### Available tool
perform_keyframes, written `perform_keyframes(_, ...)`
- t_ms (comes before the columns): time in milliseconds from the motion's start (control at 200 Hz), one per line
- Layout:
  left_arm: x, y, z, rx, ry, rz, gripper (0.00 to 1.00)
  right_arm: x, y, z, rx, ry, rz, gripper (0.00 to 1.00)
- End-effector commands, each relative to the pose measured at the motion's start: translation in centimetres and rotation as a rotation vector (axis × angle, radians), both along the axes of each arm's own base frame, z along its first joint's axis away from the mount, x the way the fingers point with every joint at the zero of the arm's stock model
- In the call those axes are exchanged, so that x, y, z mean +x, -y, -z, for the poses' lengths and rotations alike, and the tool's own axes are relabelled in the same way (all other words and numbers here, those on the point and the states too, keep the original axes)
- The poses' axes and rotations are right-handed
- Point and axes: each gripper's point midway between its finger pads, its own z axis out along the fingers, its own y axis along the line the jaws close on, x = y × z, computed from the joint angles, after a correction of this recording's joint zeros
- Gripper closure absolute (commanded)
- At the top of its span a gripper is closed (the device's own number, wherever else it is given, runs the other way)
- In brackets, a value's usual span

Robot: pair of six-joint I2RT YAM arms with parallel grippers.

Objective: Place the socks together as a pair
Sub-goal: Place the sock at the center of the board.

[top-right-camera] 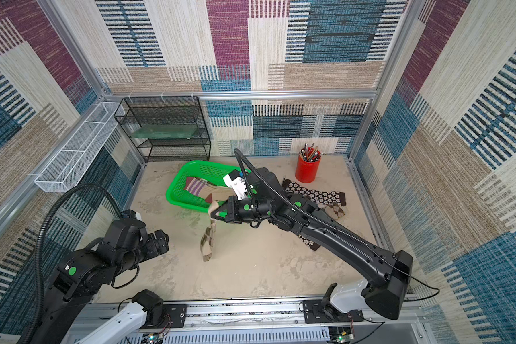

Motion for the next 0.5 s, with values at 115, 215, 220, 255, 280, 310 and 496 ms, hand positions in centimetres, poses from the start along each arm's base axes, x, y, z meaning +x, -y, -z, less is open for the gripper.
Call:
perform_keyframes(115,1.4,2.4,1.9,-0.055,-0.056,0.047,0.1,-0.4,8.7,14.4,-0.167,-0.15,0.114,1.0)
perform_keyframes(215,1.7,3.6,3.1,-0.072,-0.086,0.065,0.1,-0.1,13.2,19.1,-0.231,-0.198,0.201,0.99)
perform_keyframes(220,1.8,3.6,3.1,-0.074,-0.085,0.065,0.1,-0.1,13.4,19.3,-0.236,-0.201,0.208,0.99)
perform_keyframes(255,1.9,4.0,3.4,-0.078,-0.092,0.074,0.1,0.2,14.8,20.3,-0.256,-0.209,0.237,0.99)
perform_keyframes(280,2.0,4.4,3.6,-0.082,-0.096,0.084,0.1,0.4,15.5,20.6,-0.258,-0.203,0.251,0.98)
perform_keyframes(310,2.1,5.0,3.9,-0.086,-0.101,0.098,0.1,0.6,16.2,20.9,-0.266,-0.191,0.262,0.97)
perform_keyframes(496,2.4,8.0,5.6,-0.126,-0.134,0.146,0.11,-0.2,19.6,24.8,-0.358,-0.264,0.289,0.72)
